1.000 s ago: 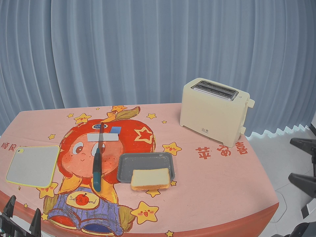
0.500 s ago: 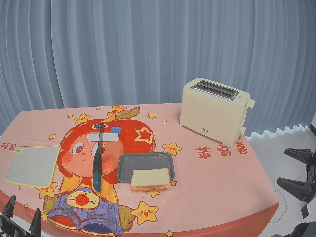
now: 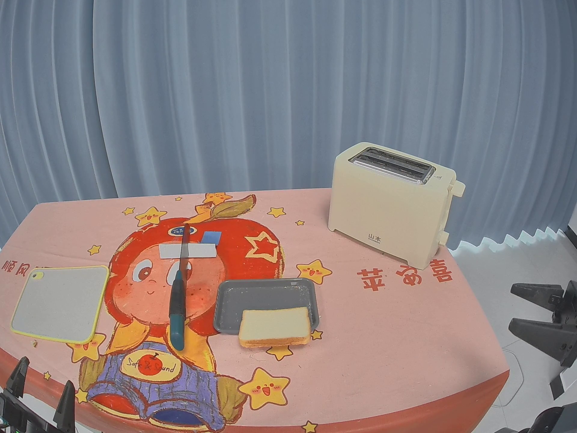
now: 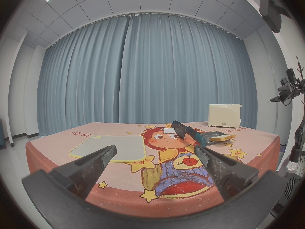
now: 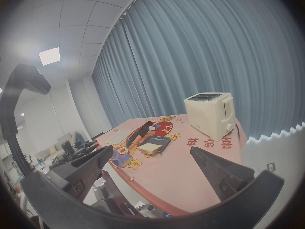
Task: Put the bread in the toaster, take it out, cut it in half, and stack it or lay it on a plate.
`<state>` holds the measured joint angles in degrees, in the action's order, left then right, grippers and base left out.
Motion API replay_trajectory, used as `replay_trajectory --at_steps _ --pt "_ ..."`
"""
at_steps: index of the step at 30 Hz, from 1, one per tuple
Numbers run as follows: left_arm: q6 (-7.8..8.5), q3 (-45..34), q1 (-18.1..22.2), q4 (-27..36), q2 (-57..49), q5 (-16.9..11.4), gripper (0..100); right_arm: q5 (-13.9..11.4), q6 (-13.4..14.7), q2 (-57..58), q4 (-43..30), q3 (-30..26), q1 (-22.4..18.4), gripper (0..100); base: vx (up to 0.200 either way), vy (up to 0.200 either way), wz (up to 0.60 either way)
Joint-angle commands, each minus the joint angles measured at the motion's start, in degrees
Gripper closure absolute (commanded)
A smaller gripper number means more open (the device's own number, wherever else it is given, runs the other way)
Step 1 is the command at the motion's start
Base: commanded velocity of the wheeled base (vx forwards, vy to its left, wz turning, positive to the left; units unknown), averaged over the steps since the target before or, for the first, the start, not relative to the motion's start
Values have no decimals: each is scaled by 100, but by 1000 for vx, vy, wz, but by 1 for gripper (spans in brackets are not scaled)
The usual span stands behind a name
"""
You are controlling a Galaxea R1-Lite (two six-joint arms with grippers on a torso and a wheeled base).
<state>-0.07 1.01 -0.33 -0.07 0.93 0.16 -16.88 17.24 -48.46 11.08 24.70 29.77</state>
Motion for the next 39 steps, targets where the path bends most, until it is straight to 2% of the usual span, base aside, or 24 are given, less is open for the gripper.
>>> replay_trajectory --at_steps 1,2,4,5,6,10,15,18,19,22,23,27,33,39 --pt "-1 -101 -2 -1 -14 2 0 1 210 -67 -1 0 205 0 0 0 0" --pt "-1 -101 7 -1 -5 2 0 1 307 -85 -1 9 249 0 0 0 0" --pt "-1 -101 7 -1 -5 2 0 1 307 -85 -1 9 249 0 0 0 0" --pt "-1 -101 7 -1 -14 2 0 -8 605 -120 -1 17 354 0 0 0 0" --pt "-1 -101 -2 -1 -14 2 0 -8 781 -190 -1 35 433 0 0 0 0" --pt "-1 -101 7 -1 -14 2 0 10 1141 -226 -9 44 723 0 0 0 0" --pt "-1 -101 7 -1 -14 2 0 18 1774 -322 -1 53 1171 0 0 0 0" --pt "-1 -101 -2 -1 -14 2 0 10 1950 -410 -1 53 1312 0 0 0 0" --pt "-1 -101 -2 -1 -14 2 0 -8 2091 -472 -1 26 1435 0 0 0 0" --pt "-1 -101 7 -1 -14 2 0 -34 2205 -507 -9 -9 1558 0 0 0 0" --pt "-1 -101 7 -1 -14 2 0 -25 2363 -524 -27 -26 1796 0 0 0 0" --pt "-1 -101 -2 -1 -14 2 0 -34 2715 -621 -9 -35 2050 0 0 0 0" --pt "-1 -101 7 -1 -14 2 0 -52 2873 -700 -1 -35 2138 0 0 0 0" --pt "-1 -101 -2 -1 -14 2 0 -113 3268 -718 8 -35 2437 0 0 0 0"
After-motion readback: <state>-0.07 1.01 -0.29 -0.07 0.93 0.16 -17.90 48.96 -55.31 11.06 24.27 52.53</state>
